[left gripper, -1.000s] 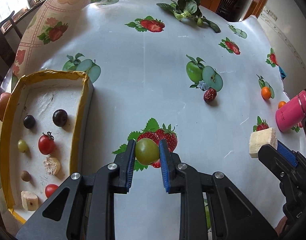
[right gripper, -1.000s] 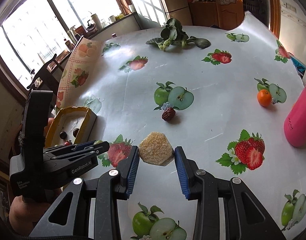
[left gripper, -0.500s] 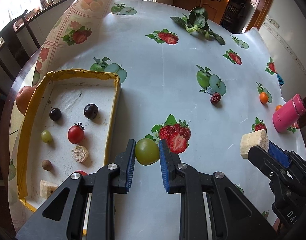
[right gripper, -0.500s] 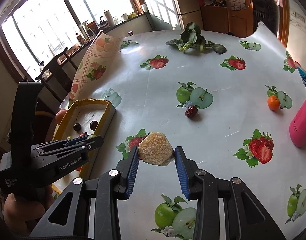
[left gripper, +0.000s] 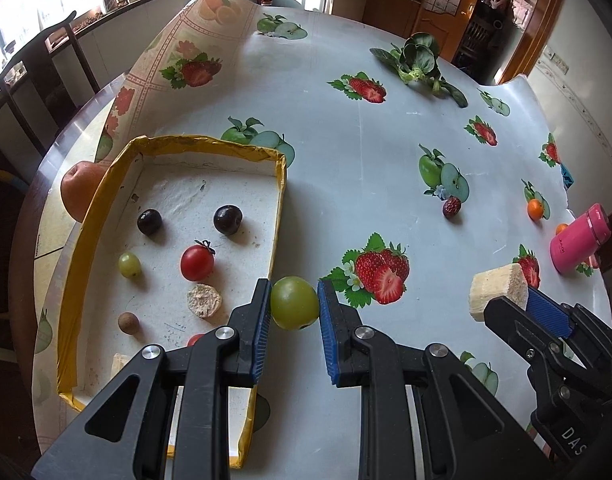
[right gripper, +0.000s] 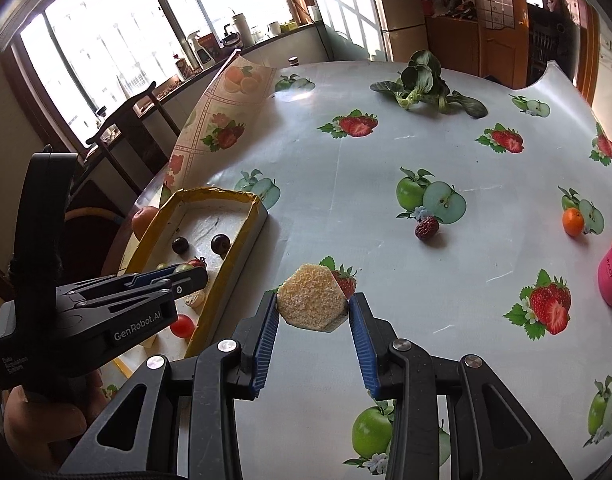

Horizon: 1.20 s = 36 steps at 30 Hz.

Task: Organize fruits
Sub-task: 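Carry the green grape and hexagonal cake with both tools into the yellow tray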

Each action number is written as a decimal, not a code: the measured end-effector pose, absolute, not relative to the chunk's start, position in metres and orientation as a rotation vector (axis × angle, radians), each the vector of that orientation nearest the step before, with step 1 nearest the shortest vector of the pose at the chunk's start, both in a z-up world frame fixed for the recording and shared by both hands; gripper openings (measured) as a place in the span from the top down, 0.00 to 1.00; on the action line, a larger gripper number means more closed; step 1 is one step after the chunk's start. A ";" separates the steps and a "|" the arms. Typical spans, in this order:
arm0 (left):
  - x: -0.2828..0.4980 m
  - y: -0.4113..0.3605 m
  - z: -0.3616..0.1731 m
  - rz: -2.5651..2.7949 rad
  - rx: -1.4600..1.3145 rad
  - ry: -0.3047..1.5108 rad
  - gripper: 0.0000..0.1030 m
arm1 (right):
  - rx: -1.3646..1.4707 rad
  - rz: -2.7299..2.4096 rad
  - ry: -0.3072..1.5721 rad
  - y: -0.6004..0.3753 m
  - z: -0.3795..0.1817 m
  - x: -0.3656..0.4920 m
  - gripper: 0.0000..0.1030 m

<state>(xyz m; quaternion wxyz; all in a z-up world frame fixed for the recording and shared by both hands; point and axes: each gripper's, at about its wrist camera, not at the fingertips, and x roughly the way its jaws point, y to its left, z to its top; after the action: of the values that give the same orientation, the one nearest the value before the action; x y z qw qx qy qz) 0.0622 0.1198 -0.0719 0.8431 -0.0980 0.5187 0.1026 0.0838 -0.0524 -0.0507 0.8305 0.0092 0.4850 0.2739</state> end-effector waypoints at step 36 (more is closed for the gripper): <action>0.047 0.186 -0.071 0.304 -0.247 1.085 0.80 | -0.027 0.693 1.016 0.022 -0.045 0.083 0.64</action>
<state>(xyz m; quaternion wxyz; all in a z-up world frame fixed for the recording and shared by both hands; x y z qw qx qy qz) 0.0473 0.1860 -0.0715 0.8382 -0.1169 0.5130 0.1438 0.0826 0.0225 -0.0453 0.8167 -0.0129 0.4766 0.3250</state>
